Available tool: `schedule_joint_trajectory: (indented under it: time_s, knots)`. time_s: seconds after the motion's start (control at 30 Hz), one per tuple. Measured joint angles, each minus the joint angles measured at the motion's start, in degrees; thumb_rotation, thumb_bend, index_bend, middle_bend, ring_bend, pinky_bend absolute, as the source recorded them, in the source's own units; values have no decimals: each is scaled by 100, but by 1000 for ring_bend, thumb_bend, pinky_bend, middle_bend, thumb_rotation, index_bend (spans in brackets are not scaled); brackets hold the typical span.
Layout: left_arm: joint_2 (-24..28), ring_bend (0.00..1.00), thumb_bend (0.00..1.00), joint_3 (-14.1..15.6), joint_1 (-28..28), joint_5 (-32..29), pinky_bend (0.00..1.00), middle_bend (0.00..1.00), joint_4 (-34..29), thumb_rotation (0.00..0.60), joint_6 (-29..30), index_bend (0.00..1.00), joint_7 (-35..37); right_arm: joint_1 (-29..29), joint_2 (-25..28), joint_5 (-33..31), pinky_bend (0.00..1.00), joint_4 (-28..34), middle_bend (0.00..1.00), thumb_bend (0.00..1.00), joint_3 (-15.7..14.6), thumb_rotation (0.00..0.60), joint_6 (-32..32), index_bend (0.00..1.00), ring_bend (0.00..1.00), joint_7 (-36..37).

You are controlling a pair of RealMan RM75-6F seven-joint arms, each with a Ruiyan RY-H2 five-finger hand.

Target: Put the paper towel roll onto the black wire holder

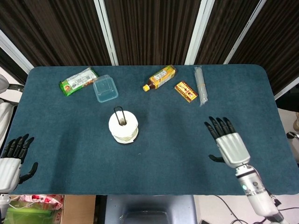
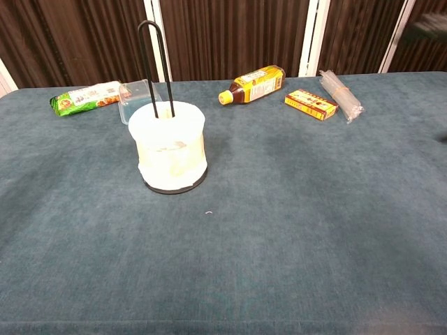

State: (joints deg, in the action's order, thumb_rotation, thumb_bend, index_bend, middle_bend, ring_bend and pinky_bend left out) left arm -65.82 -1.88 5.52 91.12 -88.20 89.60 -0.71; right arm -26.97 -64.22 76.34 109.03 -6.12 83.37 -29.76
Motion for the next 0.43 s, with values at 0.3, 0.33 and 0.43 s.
schedule_joint_trajectory:
  time_s: [0.3, 0.33, 0.43]
  knots:
    - [-6, 0, 412, 2, 17, 41, 80, 0, 37, 600, -7, 0, 37, 1309, -668, 491, 0, -1471, 0, 115, -243, 600, 1171, 0, 0, 1396]
    - [-1, 0, 412, 5, 18, 48, 80, 0, 37, 600, -8, 0, 57, 1345, -683, 501, 0, -1511, 0, 115, -228, 600, 1163, 0, 0, 1427]
    - [14, 0, 412, 16, 11, 47, 80, 0, 27, 600, -9, 0, 55, 1422, -688, 506, 0, -1561, 0, 116, -138, 600, 1082, 0, 0, 1434]
